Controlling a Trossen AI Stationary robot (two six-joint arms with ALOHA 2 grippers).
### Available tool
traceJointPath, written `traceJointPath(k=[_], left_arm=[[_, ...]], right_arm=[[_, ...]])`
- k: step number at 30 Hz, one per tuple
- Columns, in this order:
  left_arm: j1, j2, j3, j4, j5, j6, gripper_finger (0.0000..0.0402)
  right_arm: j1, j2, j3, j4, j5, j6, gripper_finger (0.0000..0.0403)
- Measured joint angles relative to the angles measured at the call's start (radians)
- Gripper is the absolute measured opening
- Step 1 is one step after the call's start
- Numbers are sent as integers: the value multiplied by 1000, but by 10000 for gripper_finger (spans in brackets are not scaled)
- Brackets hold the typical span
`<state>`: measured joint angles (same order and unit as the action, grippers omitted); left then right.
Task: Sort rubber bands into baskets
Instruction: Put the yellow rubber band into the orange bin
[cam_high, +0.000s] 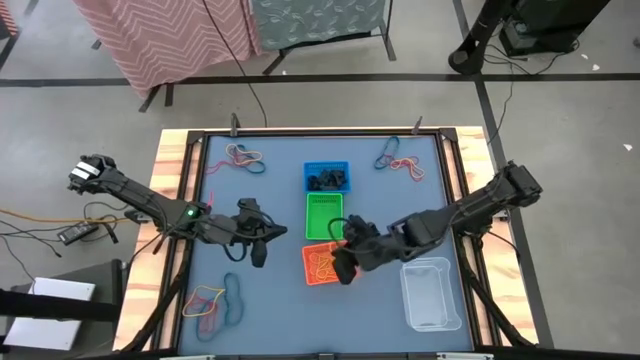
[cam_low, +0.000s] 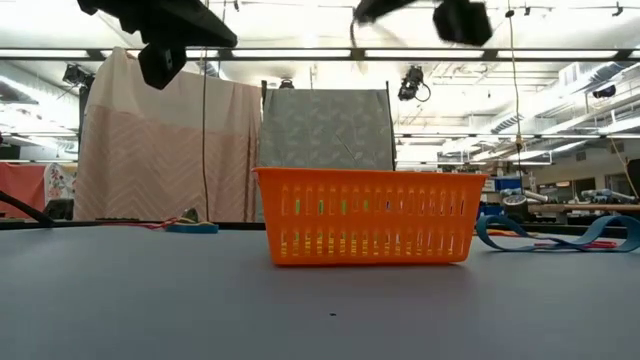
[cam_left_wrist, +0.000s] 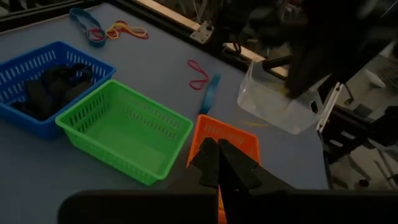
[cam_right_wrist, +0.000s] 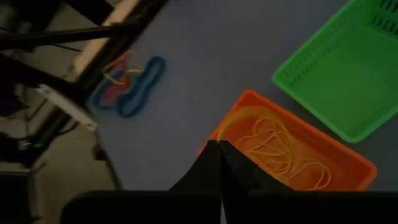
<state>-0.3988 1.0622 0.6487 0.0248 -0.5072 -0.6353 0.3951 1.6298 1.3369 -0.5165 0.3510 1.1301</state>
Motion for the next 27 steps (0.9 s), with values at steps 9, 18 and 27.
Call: traceJointPath(k=[9,18,27], left_arm=[[0,0,0,92,-1,10,4],[0,-25,3,114,0,62,4],[1,-43,4,118,-2,110,4]], right_arm=[[-25,146,0,14,-105,3,0],[-6,234,0,17,-218,21,1],[7,227,-2,-8,-335,-58,1]])
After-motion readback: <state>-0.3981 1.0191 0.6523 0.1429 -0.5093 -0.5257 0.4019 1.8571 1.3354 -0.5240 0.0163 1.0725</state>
